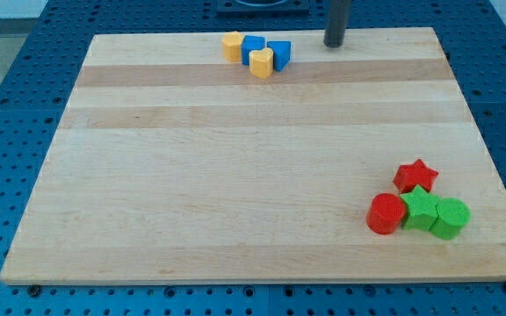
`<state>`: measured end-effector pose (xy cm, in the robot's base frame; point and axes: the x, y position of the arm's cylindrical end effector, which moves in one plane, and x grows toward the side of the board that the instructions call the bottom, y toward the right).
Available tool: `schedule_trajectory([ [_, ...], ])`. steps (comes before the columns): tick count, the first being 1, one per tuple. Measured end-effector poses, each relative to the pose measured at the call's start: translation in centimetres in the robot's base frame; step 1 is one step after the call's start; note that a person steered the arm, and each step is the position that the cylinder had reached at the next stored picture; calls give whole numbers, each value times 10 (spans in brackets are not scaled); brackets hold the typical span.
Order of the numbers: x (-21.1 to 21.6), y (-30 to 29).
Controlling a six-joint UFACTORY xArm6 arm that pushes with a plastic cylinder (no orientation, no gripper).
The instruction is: Move the blue triangle to the center
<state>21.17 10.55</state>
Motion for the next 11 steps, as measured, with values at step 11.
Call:
schedule_trajectory([
  [11,73,-58],
])
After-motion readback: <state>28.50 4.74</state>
